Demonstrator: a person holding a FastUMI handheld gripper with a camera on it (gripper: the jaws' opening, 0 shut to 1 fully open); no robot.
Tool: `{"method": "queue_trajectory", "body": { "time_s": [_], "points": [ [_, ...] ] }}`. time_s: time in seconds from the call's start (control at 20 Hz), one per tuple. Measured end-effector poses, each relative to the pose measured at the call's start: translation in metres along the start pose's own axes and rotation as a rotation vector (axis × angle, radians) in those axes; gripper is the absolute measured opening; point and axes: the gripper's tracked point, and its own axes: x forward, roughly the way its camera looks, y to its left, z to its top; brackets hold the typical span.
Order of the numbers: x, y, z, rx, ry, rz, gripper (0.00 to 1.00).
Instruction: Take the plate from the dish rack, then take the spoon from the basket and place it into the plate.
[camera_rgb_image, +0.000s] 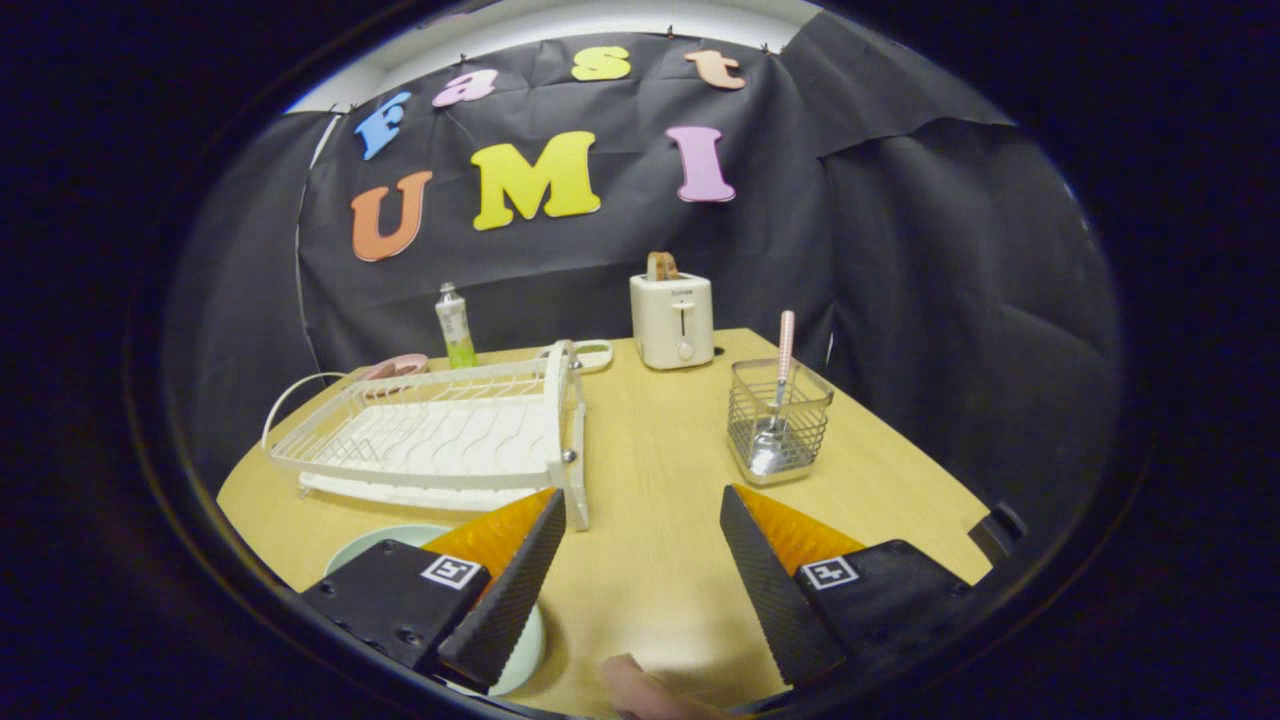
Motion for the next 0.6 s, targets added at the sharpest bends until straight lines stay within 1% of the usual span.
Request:
{"method": "queue_trajectory", "body": {
  "time_s": [0.15,0.25,0.35,0.5,0.6],
  "points": [
    [0.026,-0.035,0.039,-0.018,-0.071,-0.048,1.00],
    [0.047,-0.054,0.063,-0.032,-0.091,-0.066,1.00],
    [0.072,-0.068,0.086,-0.022,-0.115,-0.056,1.00],
    [0.110,-0.085,0.102,-0.059,-0.088,-0.056,1.00],
    [0.126,-0.089,0.107,-0.060,-0.054,-0.042,1.00]
  ]
}}
